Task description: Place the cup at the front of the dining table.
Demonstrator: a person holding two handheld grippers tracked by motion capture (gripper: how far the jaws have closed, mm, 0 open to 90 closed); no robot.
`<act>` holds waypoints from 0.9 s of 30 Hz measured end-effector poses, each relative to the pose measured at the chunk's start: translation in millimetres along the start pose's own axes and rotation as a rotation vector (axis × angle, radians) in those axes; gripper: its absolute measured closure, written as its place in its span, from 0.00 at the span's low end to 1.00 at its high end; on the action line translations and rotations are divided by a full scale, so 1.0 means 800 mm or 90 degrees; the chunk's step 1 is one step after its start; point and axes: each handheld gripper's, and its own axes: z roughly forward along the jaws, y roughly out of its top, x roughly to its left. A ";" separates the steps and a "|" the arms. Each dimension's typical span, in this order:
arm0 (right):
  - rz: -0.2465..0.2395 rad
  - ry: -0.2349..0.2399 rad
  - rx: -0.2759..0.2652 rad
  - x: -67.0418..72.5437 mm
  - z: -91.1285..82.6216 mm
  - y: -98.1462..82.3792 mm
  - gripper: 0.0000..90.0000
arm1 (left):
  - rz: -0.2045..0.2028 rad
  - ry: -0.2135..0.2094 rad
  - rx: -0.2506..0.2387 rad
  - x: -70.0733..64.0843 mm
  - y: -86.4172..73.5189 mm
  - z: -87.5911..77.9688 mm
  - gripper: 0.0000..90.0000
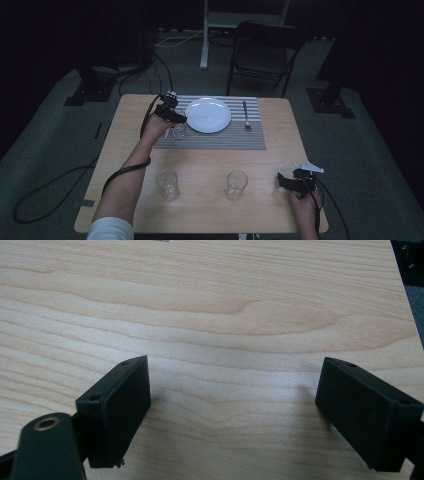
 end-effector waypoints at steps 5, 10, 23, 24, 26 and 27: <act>0.000 0.000 0.000 0.000 0.000 0.000 0.16 | 0.003 -0.011 -0.018 0.001 -0.004 0.003 0.32; 0.000 0.000 0.000 0.000 0.000 0.000 0.16 | 0.009 -0.008 -0.026 -0.001 -0.005 0.003 0.32; 0.000 0.000 0.000 0.000 0.000 0.000 0.16 | -0.017 -0.026 0.005 -0.004 -0.013 0.002 0.11; 0.000 0.000 0.000 0.000 0.000 0.000 0.16 | -0.021 -0.025 0.011 -0.003 -0.015 0.002 0.05; 0.000 0.000 0.000 0.000 0.000 0.000 0.16 | -0.001 -0.020 0.015 -0.004 -0.020 0.004 0.02; 0.000 0.000 0.000 0.000 0.000 0.000 0.16 | 0.009 0.001 0.015 -0.005 -0.023 0.003 0.02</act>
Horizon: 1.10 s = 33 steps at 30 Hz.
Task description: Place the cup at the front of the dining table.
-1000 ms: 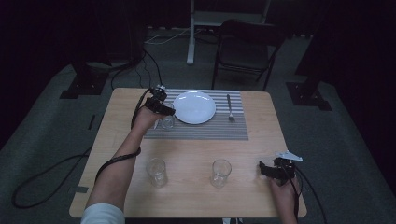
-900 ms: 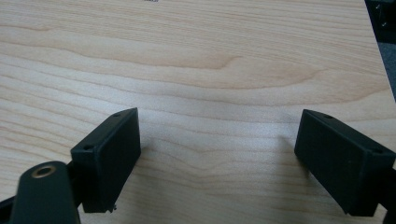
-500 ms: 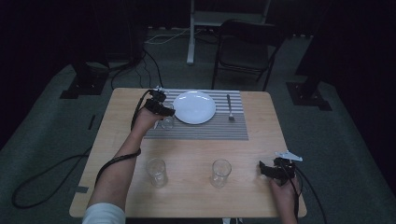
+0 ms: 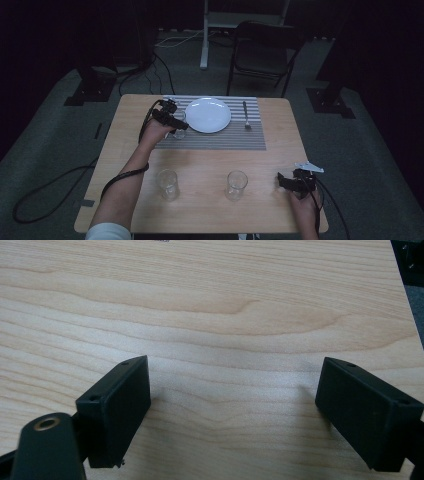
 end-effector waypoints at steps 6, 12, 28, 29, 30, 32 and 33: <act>0.000 0.000 0.000 0.000 0.000 0.000 0.16 | -0.005 -0.018 -0.013 0.008 -0.019 -0.001 0.02; 0.000 0.000 0.000 0.000 0.000 0.000 0.16 | -0.004 -0.021 -0.015 0.012 -0.037 -0.004 0.02; 0.000 0.000 0.000 0.000 0.000 0.000 0.16 | -0.020 -0.048 -0.009 0.018 -0.090 -0.022 0.02; -0.001 0.000 -0.001 0.000 0.000 0.000 0.16 | -0.019 -0.050 -0.005 0.020 -0.093 -0.023 0.02; 0.000 0.000 0.000 0.000 0.000 0.000 0.16 | -0.020 -0.047 -0.008 0.022 -0.097 -0.024 0.02; -0.001 0.000 0.000 0.000 0.000 0.000 0.16 | -0.020 -0.045 -0.003 0.025 -0.103 -0.026 0.02; -0.001 0.000 0.000 0.000 0.000 0.000 0.16 | -0.021 -0.047 -0.003 0.027 -0.105 -0.027 0.02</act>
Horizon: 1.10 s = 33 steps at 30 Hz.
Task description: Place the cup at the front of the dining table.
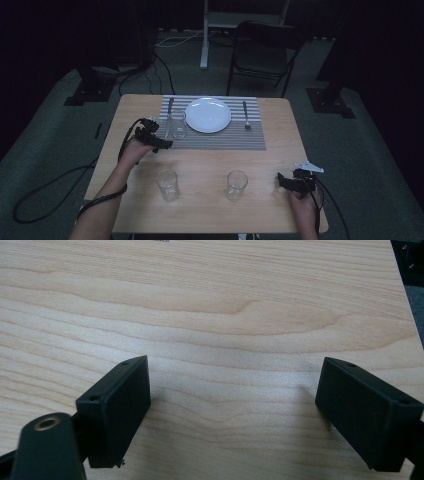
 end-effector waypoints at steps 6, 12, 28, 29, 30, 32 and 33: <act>0.000 0.000 0.000 0.000 0.000 0.000 0.16 | -0.014 0.006 -0.017 0.008 -0.019 -0.010 0.02; 0.000 0.000 0.000 0.000 0.000 0.000 0.16 | -0.038 0.005 -0.045 0.014 -0.041 -0.019 0.02; 0.000 0.000 0.000 0.000 0.000 0.000 0.16 | -0.064 0.027 -0.084 0.016 -0.112 -0.034 0.02; 0.000 0.000 0.000 0.000 0.000 0.000 0.16 | -0.063 0.026 -0.090 0.016 -0.117 -0.036 0.02; 0.000 0.000 0.000 0.000 0.000 0.000 0.16 | -0.064 0.029 -0.092 0.015 -0.121 -0.037 0.02; 0.000 0.000 0.000 0.000 0.000 0.000 0.16 | -0.060 0.030 -0.090 0.014 -0.131 -0.039 0.02; 0.000 0.000 0.000 0.000 0.000 0.000 0.16 | -0.062 0.032 -0.087 0.014 -0.136 -0.039 0.02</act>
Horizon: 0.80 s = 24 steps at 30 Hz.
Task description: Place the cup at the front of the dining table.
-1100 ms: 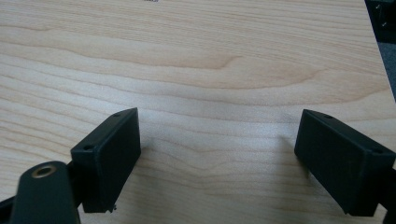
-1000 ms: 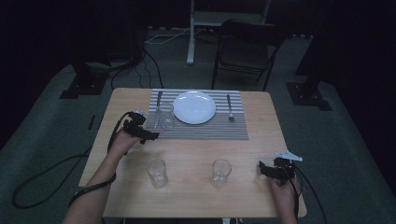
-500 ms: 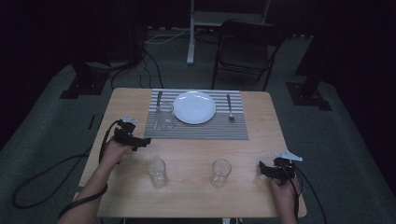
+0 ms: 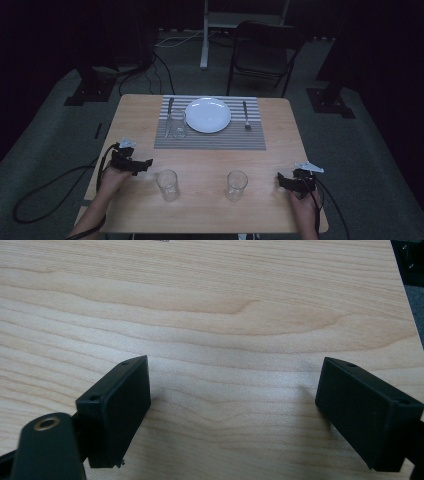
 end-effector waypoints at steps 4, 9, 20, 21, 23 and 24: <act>-0.001 0.000 0.000 0.000 0.000 0.000 0.16 | -0.001 0.028 0.010 0.002 -0.020 -0.004 0.02; -0.001 0.000 0.000 0.000 0.000 0.000 0.16 | -0.017 0.058 0.006 0.009 -0.041 -0.011 0.02; 0.000 0.000 -0.001 0.000 0.000 0.000 0.16 | -0.058 0.137 -0.040 0.008 -0.075 -0.037 0.02; 0.000 0.000 -0.001 0.000 0.000 0.000 0.16 | -0.064 0.142 -0.042 0.008 -0.077 -0.038 0.02; 0.001 0.000 0.000 0.000 0.000 0.000 0.16 | -0.068 0.151 -0.042 0.008 -0.081 -0.040 0.02; 0.001 0.000 0.000 0.000 0.000 0.000 0.16 | -0.069 0.157 -0.043 0.007 -0.082 -0.042 0.02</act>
